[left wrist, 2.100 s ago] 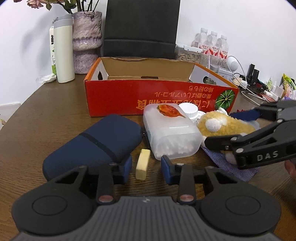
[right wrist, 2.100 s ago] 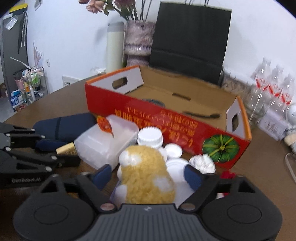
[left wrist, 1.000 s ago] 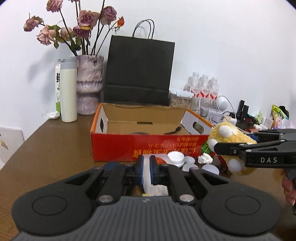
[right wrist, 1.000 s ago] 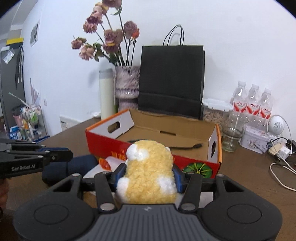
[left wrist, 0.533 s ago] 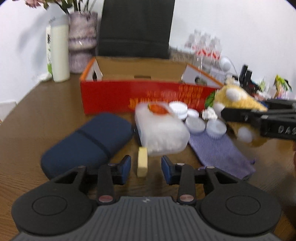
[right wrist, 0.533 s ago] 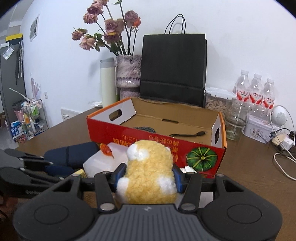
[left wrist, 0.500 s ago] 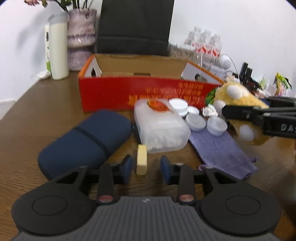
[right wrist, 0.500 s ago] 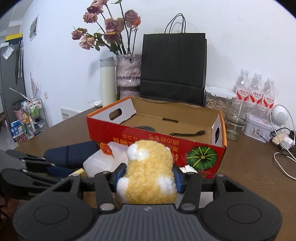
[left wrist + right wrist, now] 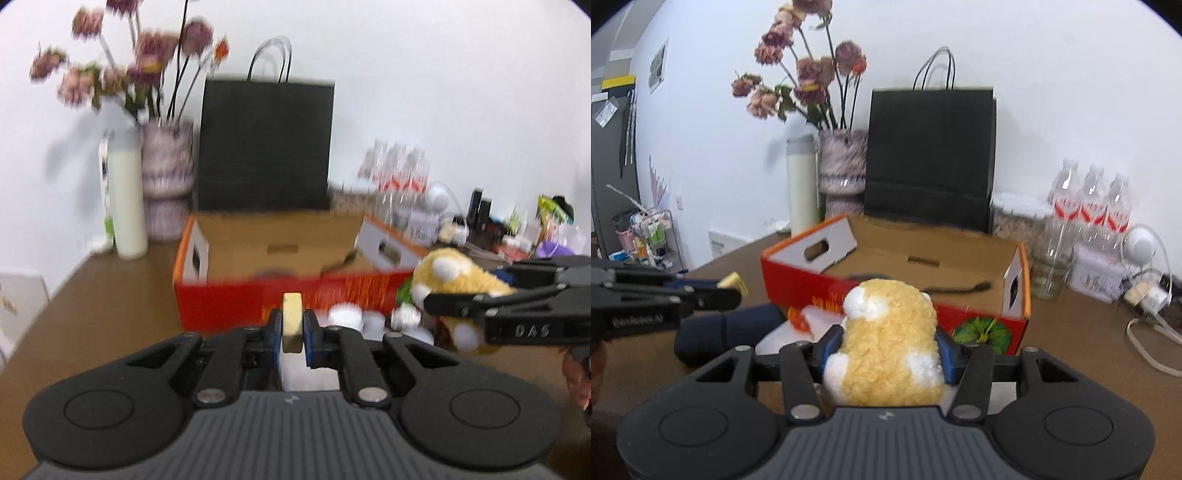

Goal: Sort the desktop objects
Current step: 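Lift the eraser with the left gripper while the right gripper grasps the plush sheep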

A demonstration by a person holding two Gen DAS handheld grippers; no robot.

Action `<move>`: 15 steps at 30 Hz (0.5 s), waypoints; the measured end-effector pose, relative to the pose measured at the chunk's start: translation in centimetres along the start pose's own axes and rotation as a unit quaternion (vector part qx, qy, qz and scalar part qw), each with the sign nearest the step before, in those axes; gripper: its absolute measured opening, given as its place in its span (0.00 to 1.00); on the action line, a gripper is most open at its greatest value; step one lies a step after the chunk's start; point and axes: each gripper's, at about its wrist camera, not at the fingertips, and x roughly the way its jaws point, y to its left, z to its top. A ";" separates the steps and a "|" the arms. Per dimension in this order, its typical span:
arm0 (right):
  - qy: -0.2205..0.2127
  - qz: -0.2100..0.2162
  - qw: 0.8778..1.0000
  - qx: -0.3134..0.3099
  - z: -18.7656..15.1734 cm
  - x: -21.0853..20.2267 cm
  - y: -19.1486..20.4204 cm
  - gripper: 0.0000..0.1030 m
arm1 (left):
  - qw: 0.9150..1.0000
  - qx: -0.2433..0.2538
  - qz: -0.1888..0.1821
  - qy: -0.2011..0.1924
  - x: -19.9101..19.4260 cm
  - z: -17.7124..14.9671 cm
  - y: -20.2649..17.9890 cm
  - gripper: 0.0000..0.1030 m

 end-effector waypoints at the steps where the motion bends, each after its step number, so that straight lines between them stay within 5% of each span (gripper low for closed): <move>1: -0.007 -0.002 1.000 -0.003 0.5 -0.1 0.0 0.49 | 1.000 0.004 0.000 -0.011 -0.1 0.8 -0.2 0.11; 7: -0.053 -0.014 0.998 -0.011 3.6 0.2 -0.2 0.49 | 0.998 0.005 0.003 -0.067 1.0 5.0 -0.9 0.11; 15: -0.088 -0.023 0.996 0.022 6.9 3.9 -1.1 0.49 | 0.994 -0.057 0.011 -0.088 5.4 7.6 -0.2 0.11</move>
